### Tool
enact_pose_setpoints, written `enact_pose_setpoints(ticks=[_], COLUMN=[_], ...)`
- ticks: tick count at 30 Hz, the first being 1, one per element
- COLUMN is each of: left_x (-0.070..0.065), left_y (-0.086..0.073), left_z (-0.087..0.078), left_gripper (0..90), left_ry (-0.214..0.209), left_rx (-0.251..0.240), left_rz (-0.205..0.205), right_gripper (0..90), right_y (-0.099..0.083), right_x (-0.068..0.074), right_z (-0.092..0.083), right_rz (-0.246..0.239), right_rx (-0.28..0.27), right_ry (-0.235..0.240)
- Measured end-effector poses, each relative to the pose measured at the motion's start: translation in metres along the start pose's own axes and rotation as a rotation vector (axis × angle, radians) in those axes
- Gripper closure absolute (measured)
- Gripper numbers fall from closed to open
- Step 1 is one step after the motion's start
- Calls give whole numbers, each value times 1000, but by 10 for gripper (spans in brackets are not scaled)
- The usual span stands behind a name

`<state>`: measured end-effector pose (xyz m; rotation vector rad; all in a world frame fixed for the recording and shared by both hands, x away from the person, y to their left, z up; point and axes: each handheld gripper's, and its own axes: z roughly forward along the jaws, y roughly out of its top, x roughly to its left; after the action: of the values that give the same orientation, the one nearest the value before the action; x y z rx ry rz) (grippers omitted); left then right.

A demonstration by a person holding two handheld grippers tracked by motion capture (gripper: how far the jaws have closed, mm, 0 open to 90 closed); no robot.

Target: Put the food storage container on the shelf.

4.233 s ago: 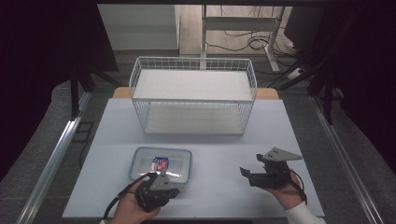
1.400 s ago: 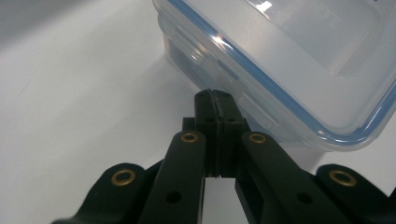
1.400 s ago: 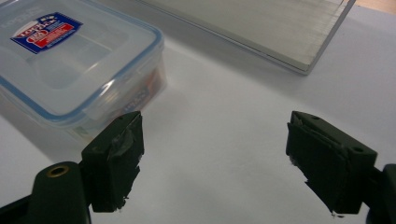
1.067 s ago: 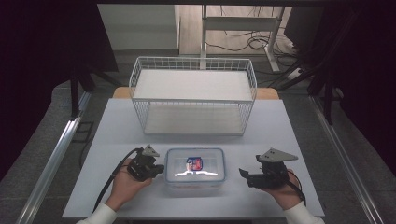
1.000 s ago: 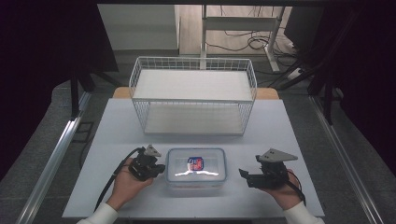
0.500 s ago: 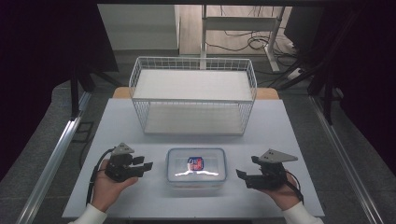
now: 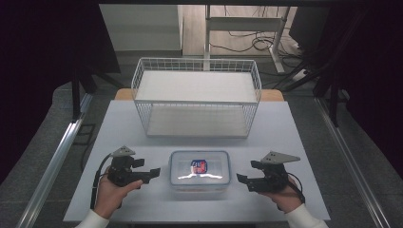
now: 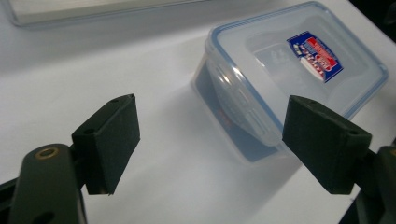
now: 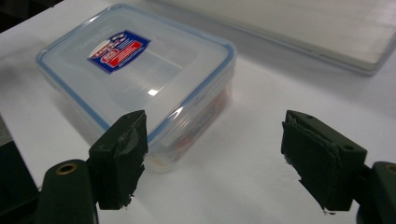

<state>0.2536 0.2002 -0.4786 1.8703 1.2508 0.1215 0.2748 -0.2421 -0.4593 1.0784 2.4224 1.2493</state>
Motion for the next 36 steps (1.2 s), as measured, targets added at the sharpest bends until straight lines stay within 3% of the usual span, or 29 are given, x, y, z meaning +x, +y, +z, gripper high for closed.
enact_pose_setpoints(ticks=[7, 8, 12, 21, 33, 36], left_x=[-1, -1, -2, 1, -1, -1], left_y=[2, 3, 4, 8, 3, 3], left_z=[6, 9, 15, 46, 64, 67], left_gripper=[156, 150, 131, 116, 152, 162], left_ry=[-64, -99, -123, -229, -309, -318], left_rx=[-3, -2, 4, 50, 90, 99], left_rz=[-40, -43, -51, -124, -139, -149], right_gripper=[230, 229, 228, 214, 209, 205], right_y=[-3, -2, -2, -1, -1, -1], right_x=[1, 1, 1, 4, 4, 2], right_z=[3, 2, 4, 12, 12, 15], right_rz=[25, 28, 35, 41, 38, 61], right_rx=[13, 10, 13, 27, 25, 28], right_ry=[29, 32, 37, 65, 51, 72])
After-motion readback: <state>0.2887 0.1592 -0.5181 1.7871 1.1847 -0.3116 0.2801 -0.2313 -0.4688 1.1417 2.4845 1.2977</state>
